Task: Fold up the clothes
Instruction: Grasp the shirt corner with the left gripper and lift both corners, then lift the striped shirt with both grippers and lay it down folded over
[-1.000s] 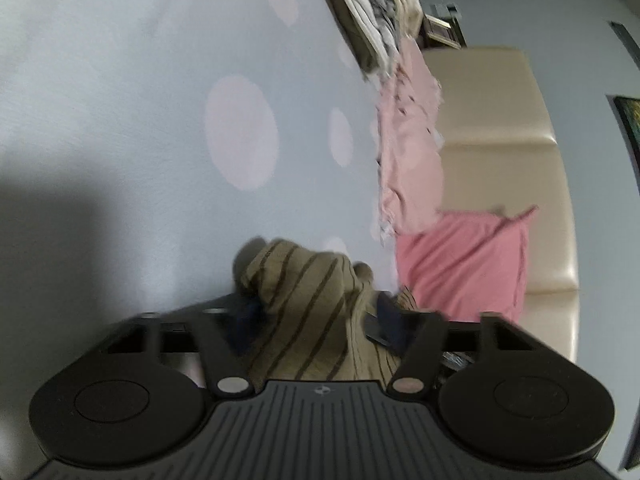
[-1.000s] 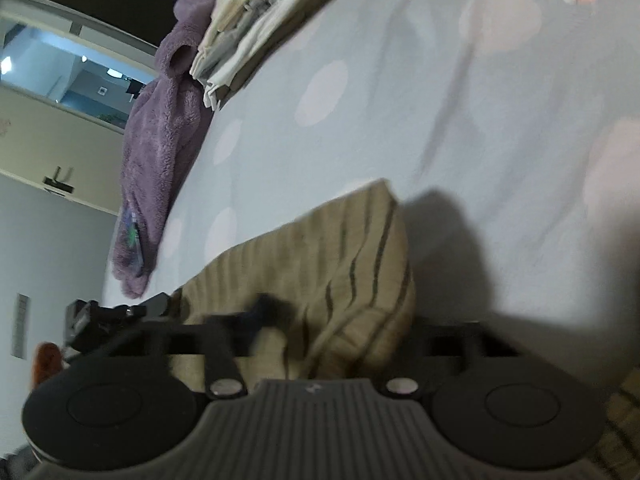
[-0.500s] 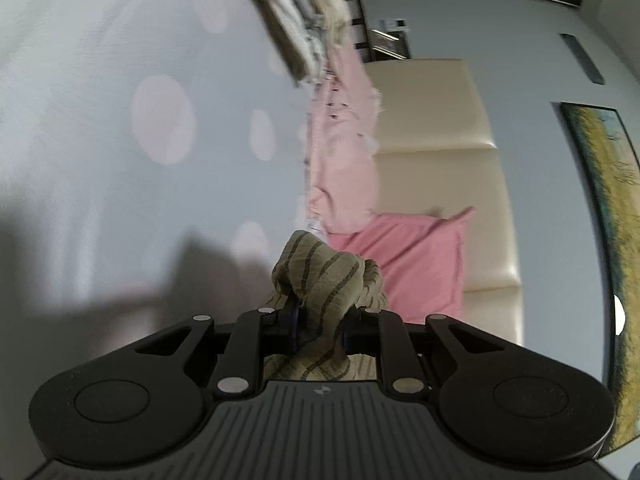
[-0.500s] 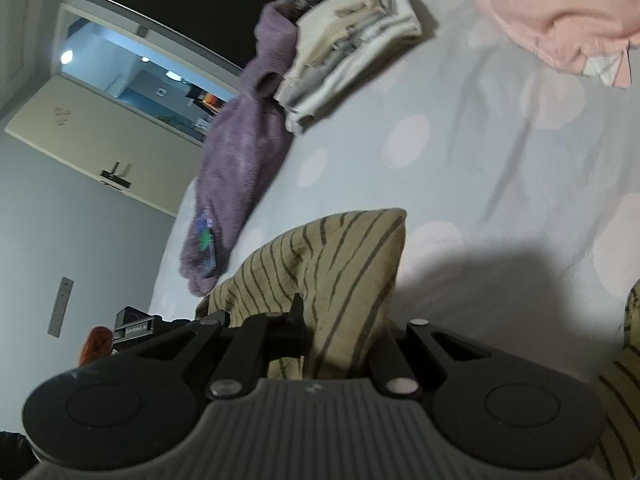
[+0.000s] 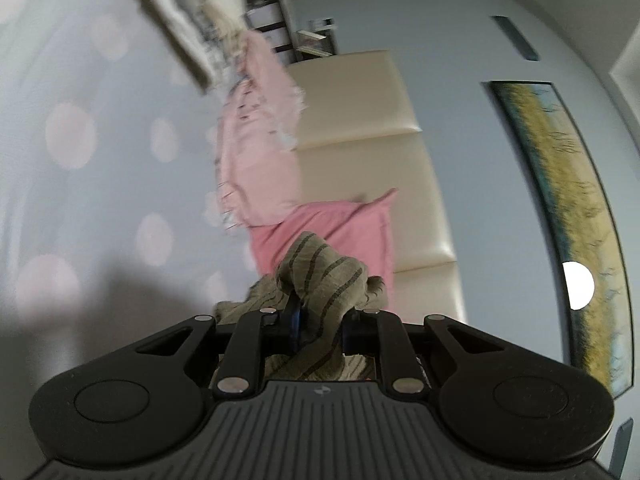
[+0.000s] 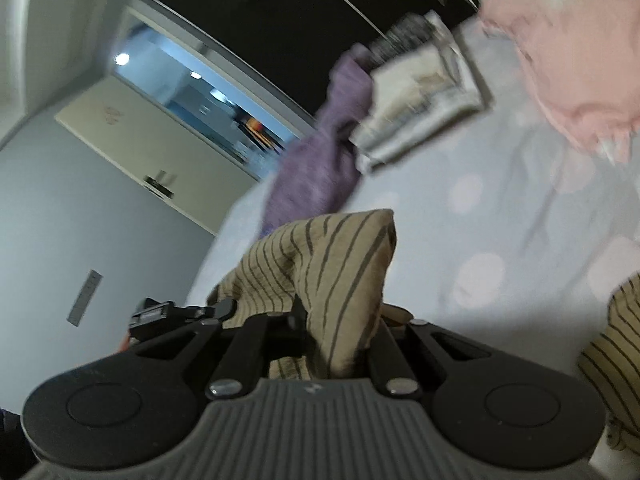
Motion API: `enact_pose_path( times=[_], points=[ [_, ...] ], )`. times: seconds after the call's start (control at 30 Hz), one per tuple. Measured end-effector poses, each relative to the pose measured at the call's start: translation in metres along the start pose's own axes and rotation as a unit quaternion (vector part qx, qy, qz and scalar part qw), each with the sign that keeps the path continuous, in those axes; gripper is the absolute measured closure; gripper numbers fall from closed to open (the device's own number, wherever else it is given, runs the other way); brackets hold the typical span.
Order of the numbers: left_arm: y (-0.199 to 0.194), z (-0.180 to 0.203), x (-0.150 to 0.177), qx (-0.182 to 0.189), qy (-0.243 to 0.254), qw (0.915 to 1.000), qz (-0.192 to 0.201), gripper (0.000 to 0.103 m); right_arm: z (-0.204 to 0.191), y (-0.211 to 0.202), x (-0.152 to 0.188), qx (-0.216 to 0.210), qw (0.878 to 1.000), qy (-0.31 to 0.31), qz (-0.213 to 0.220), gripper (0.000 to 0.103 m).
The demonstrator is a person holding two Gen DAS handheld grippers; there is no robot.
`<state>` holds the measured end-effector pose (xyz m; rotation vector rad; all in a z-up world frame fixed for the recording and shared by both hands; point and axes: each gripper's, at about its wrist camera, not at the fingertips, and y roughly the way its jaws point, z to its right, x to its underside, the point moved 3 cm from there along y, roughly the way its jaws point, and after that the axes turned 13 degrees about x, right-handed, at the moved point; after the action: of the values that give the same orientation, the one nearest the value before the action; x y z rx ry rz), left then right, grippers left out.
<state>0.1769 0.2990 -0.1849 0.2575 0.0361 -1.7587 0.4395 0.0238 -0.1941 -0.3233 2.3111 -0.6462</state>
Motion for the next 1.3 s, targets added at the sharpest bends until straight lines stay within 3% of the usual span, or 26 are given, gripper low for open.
enact_pose_path(
  times=[0.2,0.37,0.47,0.6,0.73,0.77,0.83,0.93,1.03,1.07,1.2,1.23,1.3],
  points=[
    [-0.015,0.095,-0.022,0.022,0.071,0.9972,0.003,0.089,-0.079,-0.036,-0.030,-0.019,0.997,-0.046,0.066,0.096],
    [-0.028,0.211,-0.034,0.051,0.177,0.9828,-0.002,0.089,-0.156,-0.083,-0.059,-0.057,0.983,-0.087,0.148,0.096],
    [-0.045,0.267,-0.015,0.071,0.231,0.9703,-0.012,0.089,-0.195,-0.118,-0.052,-0.086,0.970,-0.119,0.192,0.096],
    [-0.079,0.298,0.038,0.086,0.271,0.9575,-0.045,0.089,-0.224,-0.155,-0.007,-0.112,0.956,-0.144,0.228,0.096],
    [-0.126,0.257,0.108,0.070,0.239,0.9644,-0.089,0.089,-0.221,-0.172,0.087,-0.111,0.960,-0.150,0.209,0.096],
    [-0.139,0.232,0.129,0.044,0.215,0.9706,-0.099,0.089,-0.215,-0.172,0.113,-0.105,0.964,-0.149,0.194,0.096],
    [-0.164,0.182,0.172,-0.006,0.166,0.9791,-0.118,0.089,-0.196,-0.159,0.176,-0.083,0.978,-0.140,0.133,0.096],
    [-0.207,0.104,0.241,-0.087,0.075,0.9833,-0.141,0.089,-0.159,-0.131,0.277,-0.045,0.993,-0.108,0.017,0.096],
    [-0.228,0.063,0.301,-0.159,0.026,0.9710,-0.176,0.089,-0.127,-0.105,0.358,0.013,0.993,-0.069,-0.095,0.096],
    [-0.227,0.062,0.321,-0.164,0.031,0.9675,-0.190,0.089,-0.118,-0.103,0.377,0.025,0.992,-0.052,-0.113,0.096],
    [-0.215,0.078,0.359,-0.164,0.078,0.9557,-0.232,0.089,-0.109,-0.133,0.412,0.025,0.996,0.003,-0.087,0.096],
    [-0.211,0.083,0.363,-0.166,0.096,0.9506,-0.244,0.089,-0.112,-0.144,0.416,0.023,0.997,0.005,-0.076,0.096],
    [-0.203,0.088,0.371,-0.183,0.139,0.9327,-0.278,0.088,-0.118,-0.157,0.424,0.039,0.996,-0.022,-0.077,0.095]
  ],
)
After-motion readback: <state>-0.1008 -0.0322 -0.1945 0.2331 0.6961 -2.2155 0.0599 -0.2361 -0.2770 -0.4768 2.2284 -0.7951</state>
